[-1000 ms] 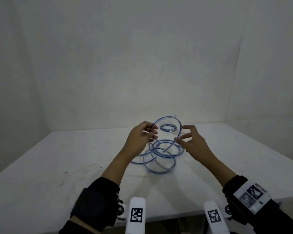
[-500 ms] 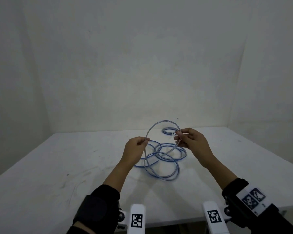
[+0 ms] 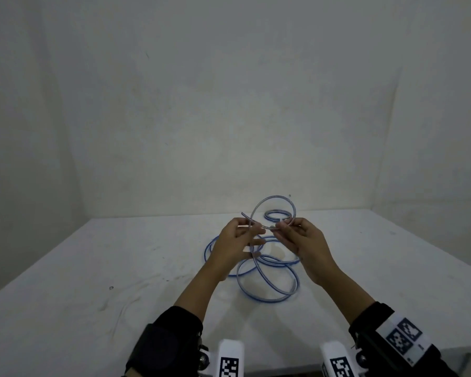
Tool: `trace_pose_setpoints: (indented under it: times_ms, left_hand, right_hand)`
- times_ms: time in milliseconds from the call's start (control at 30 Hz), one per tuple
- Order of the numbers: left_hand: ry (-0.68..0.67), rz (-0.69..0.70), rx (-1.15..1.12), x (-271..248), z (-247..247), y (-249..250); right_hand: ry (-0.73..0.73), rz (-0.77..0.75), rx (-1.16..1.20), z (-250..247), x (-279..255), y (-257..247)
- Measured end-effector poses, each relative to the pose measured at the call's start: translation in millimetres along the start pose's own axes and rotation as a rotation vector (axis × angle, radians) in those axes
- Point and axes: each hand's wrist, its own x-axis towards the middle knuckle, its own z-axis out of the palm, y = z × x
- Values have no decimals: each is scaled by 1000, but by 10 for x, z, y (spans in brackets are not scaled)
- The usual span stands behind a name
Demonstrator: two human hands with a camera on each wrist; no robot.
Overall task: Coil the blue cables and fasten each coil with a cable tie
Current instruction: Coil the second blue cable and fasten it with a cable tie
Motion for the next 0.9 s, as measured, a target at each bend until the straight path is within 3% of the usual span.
trace_pose_setpoints:
  times_ms: [167, 300, 600, 800, 900]
  left_hand:
    - [63, 59, -135, 39, -29, 24]
    - [7, 72, -235, 44, -48, 35]
    - [-107, 39, -162, 45, -12, 82]
    - [-43, -38, -272, 40, 39, 113]
    - [14, -17, -344, 77, 0, 156]
  right_hand:
    - [-97, 111, -82, -7, -62, 46]
    - [-205, 183, -243, 2, -123, 56]
    - [-265, 134, -547, 69, -153, 103]
    - [-273, 90, -574, 119, -177, 79]
    - [-369, 161, -629, 56, -163, 94]
